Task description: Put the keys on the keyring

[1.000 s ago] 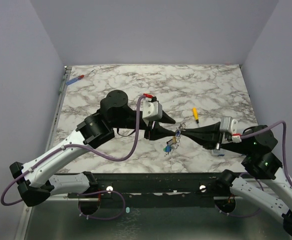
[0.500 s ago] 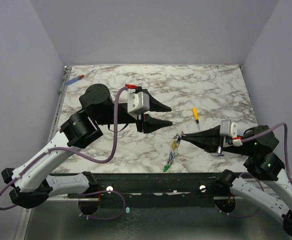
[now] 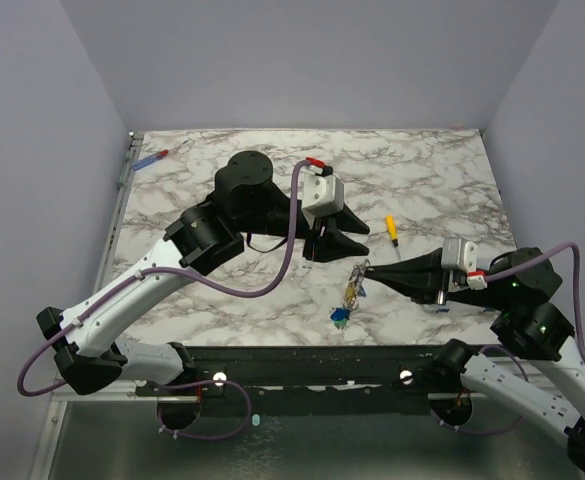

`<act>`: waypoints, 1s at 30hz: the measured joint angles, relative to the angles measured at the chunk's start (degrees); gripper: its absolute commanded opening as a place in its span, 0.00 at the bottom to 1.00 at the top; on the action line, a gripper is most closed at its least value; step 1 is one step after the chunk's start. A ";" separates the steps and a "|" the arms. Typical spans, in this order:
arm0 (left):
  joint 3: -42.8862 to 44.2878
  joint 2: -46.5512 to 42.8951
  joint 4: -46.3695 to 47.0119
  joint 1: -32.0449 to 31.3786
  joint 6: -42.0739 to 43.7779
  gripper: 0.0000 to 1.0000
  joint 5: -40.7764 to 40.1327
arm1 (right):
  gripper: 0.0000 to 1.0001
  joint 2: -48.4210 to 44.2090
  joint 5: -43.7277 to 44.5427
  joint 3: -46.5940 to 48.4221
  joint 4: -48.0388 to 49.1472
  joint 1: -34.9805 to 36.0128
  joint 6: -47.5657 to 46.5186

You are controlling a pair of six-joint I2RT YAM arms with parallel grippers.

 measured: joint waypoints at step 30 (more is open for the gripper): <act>-0.17 1.49 1.70 -0.02 -3.02 0.38 5.51 | 0.01 1.05 4.52 2.05 -1.11 0.00 1.68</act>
